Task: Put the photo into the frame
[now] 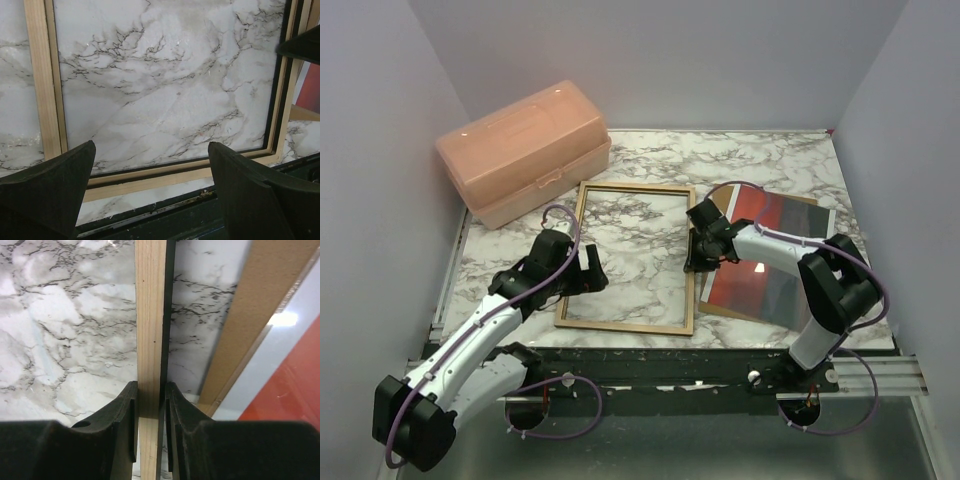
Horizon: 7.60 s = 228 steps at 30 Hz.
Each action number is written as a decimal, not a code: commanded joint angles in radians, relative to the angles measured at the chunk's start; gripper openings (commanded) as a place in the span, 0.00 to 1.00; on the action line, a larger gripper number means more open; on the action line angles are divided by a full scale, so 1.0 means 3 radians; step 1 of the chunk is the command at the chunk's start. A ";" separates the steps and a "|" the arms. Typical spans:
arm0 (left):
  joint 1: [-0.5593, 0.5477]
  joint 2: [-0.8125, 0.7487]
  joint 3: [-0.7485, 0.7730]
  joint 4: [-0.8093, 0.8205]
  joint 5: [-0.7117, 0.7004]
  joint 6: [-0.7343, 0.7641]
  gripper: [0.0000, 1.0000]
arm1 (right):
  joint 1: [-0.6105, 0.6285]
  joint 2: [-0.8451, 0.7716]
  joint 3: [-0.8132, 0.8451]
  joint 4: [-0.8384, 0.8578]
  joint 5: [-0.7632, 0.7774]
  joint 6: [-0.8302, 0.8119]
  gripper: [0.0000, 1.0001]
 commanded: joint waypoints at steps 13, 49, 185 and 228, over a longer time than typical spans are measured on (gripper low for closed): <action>-0.0013 0.0018 -0.0131 0.0095 0.0177 -0.0060 0.98 | 0.0211 0.0269 0.0295 0.0105 0.0203 -0.0147 0.00; -0.0038 0.0136 -0.0092 0.0177 0.0329 -0.0076 0.98 | 0.0211 -0.0204 0.0009 -0.0201 0.0431 0.0032 0.21; -0.1149 0.4800 0.4137 0.0365 0.0983 -0.0236 0.93 | -0.3860 -0.1280 -0.1263 0.0023 -0.1077 -0.0164 1.00; -0.1076 0.4460 0.3899 -0.0346 0.0114 0.0074 0.95 | -0.3860 -0.1350 -0.1123 -0.0078 -0.1350 -0.0287 1.00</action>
